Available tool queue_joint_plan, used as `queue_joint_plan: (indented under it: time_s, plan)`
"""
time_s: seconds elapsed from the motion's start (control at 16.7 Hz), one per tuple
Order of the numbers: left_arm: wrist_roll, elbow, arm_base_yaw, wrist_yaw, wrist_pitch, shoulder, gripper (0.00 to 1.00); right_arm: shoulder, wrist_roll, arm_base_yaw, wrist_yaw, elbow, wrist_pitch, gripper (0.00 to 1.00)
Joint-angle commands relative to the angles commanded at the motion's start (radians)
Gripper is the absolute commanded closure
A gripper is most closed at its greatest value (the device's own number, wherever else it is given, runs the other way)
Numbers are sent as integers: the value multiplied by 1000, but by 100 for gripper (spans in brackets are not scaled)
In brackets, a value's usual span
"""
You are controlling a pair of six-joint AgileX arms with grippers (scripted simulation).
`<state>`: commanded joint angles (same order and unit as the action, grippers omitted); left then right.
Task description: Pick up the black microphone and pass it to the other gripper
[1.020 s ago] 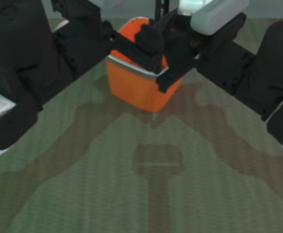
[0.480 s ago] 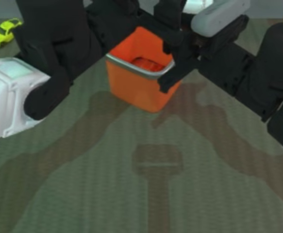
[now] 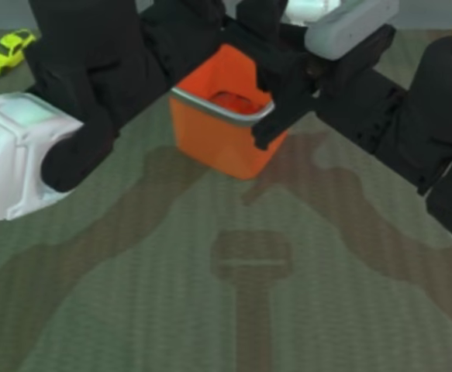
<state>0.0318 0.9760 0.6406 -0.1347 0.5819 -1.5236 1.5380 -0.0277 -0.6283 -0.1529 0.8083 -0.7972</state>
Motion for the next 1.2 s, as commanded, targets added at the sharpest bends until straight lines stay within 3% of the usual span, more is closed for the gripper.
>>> queue_joint_plan:
  time_s: [0.3, 0.84, 1.2]
  plan:
    - [0, 0, 0, 0, 0, 0, 98, 0, 0, 0, 0, 0, 0, 100]
    - [0, 0, 0, 0, 0, 0, 100, 0, 0, 0, 0, 0, 0, 100]
    - [0, 0, 0, 0, 0, 0, 100, 0, 0, 0, 0, 0, 0, 55]
